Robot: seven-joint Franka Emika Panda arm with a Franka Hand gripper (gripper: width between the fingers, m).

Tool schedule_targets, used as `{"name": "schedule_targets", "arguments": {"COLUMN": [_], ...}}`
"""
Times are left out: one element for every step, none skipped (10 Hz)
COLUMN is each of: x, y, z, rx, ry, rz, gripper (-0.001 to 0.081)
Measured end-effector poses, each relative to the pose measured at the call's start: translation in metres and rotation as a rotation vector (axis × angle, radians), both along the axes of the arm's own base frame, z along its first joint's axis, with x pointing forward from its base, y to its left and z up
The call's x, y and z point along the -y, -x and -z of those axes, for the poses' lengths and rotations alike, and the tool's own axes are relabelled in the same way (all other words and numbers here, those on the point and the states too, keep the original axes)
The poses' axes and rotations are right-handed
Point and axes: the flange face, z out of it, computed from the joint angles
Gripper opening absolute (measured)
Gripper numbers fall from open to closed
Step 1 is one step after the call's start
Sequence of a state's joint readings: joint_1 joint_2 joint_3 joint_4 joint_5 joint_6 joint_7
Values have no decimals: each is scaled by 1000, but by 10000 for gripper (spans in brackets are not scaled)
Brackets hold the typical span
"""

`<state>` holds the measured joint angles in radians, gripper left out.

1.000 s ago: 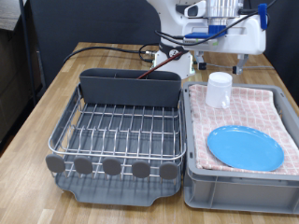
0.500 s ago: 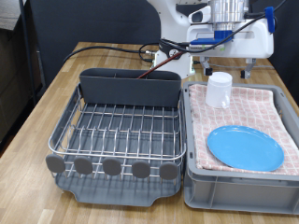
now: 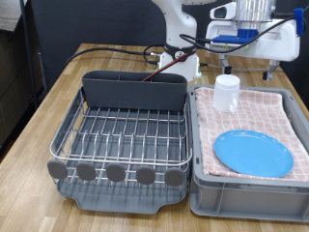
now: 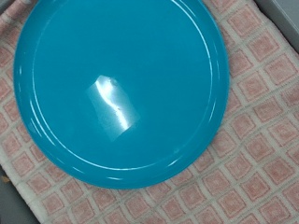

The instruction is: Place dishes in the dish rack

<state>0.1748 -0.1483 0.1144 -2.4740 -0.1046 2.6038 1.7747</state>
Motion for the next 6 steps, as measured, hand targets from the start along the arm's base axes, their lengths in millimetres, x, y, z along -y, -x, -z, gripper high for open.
{"name": "schedule_targets", "arguments": {"x": [-4, -6, -5, -4, -2, 1], "y": [-3, -6, -8, -9, -10, -10], "z": [-2, -3, -1, 4, 12, 21], "rx": [4, 4, 5, 5, 5, 11], "ry": [-2, -10, -26, -43, -57, -73], "rz": [-5, -1, 11, 21, 25, 24], "gripper": [802, 802, 802, 802, 802, 802]}}
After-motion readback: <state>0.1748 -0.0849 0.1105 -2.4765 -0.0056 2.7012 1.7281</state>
